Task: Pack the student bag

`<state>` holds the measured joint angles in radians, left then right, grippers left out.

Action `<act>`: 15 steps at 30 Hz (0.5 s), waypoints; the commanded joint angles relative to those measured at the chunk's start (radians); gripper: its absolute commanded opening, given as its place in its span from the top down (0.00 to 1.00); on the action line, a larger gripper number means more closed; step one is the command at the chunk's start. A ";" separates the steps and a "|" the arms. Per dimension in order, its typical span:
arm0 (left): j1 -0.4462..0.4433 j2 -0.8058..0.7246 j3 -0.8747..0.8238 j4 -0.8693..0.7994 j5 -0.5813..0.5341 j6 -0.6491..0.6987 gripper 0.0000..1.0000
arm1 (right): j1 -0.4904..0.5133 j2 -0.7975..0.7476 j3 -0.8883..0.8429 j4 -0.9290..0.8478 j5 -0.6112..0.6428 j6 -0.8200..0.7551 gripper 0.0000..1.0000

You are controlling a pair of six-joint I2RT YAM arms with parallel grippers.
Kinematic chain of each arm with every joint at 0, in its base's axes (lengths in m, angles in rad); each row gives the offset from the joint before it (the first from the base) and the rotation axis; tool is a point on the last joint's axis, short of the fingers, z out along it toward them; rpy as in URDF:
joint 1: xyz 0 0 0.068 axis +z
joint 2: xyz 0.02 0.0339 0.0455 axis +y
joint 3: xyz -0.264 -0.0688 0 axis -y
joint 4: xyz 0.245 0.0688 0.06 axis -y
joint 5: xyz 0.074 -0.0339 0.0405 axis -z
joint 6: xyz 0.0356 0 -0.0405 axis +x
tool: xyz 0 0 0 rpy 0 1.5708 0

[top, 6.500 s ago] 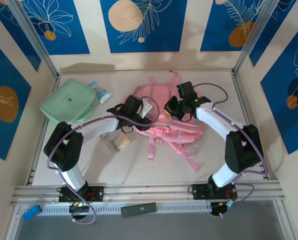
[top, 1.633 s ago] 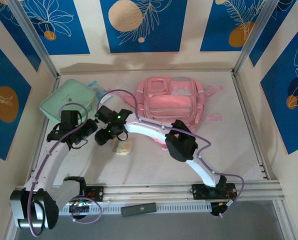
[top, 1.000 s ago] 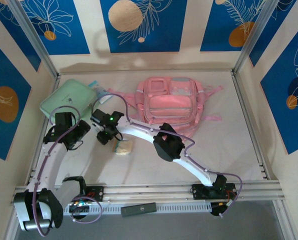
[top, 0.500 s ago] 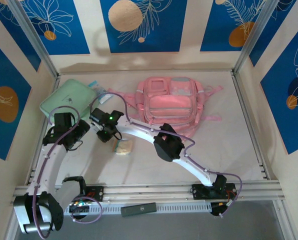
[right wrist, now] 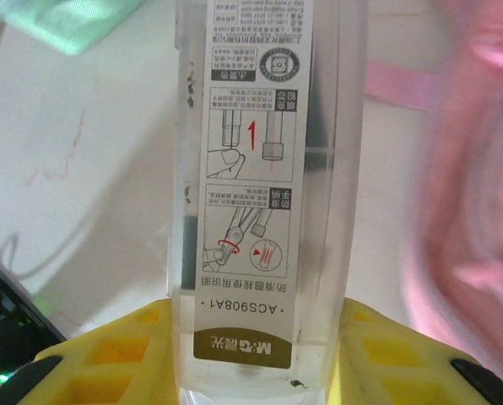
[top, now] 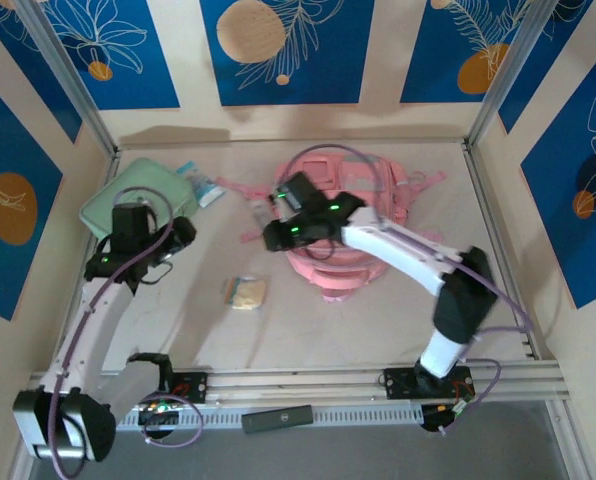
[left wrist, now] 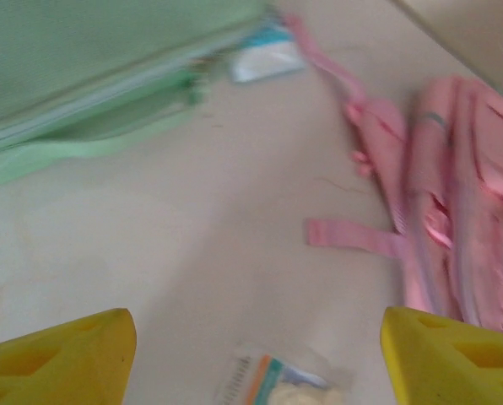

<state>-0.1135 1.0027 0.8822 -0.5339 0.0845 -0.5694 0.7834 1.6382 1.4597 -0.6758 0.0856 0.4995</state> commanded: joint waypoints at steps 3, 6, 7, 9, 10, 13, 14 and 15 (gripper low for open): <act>-0.254 0.188 0.147 0.105 0.044 0.228 0.24 | -0.191 -0.250 -0.217 -0.105 -0.081 0.125 0.84; -0.415 0.311 0.242 0.130 0.060 0.408 0.24 | -0.336 -0.387 -0.285 -0.173 -0.135 0.121 0.84; -0.477 0.349 0.257 0.156 0.057 0.498 0.24 | -0.394 -0.426 -0.300 -0.200 -0.168 0.116 0.84; -0.552 0.427 0.309 0.156 0.114 0.653 0.20 | -0.489 -0.472 -0.312 -0.255 -0.214 0.091 0.84; -0.579 0.476 0.349 0.137 0.143 0.710 0.18 | -0.529 -0.489 -0.313 -0.283 -0.218 0.075 0.85; -0.609 0.595 0.429 0.135 0.149 0.797 0.16 | -0.617 -0.518 -0.324 -0.320 -0.254 0.034 0.85; -0.609 0.629 0.449 0.141 0.152 0.817 0.16 | -0.642 -0.520 -0.330 -0.323 -0.272 0.024 0.85; -0.610 0.658 0.466 0.146 0.147 0.834 0.15 | -0.659 -0.517 -0.335 -0.327 -0.284 0.015 0.85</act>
<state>-0.7322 1.6035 1.2903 -0.3958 0.2028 0.0963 0.1593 1.1244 1.1481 -0.9375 -0.1009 0.5613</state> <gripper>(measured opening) 0.845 0.371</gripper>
